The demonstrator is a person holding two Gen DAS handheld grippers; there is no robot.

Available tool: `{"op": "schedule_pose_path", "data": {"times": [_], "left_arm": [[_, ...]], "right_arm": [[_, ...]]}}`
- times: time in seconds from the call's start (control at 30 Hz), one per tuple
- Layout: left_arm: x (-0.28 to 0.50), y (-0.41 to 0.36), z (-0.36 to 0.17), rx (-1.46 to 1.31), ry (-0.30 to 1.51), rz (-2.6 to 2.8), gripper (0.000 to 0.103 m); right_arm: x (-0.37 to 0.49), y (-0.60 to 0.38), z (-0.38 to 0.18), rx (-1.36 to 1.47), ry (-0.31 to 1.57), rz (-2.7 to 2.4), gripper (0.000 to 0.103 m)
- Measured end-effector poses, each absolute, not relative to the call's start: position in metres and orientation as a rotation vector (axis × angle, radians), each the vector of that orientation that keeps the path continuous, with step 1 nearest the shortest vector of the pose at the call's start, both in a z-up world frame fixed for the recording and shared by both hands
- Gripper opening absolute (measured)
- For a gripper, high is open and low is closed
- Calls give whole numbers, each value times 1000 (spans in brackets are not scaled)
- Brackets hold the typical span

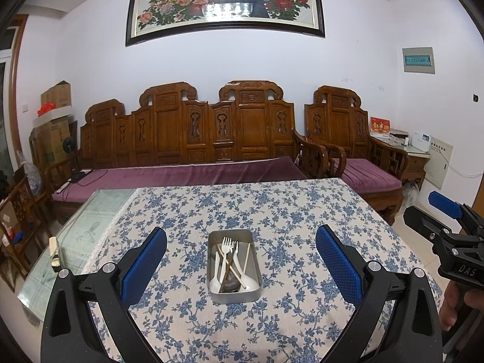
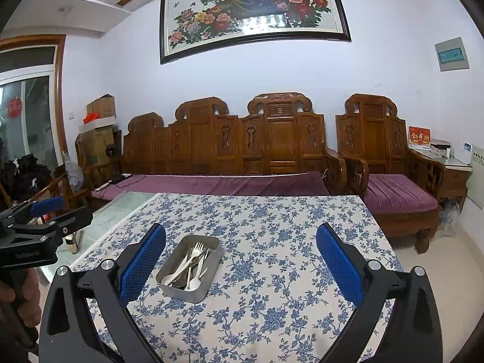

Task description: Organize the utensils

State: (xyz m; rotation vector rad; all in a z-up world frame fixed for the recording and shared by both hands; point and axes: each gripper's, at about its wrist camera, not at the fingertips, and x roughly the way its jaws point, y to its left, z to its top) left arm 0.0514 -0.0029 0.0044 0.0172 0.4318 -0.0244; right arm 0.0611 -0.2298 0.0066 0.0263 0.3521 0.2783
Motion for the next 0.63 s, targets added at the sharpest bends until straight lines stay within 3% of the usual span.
{"op": "schedule_pose_path", "data": {"times": [0.63], "left_arm": [[52,-3,5,8,435,-26,95]], "right_arm": [[61,-230,7,28,352,280,100]]}}
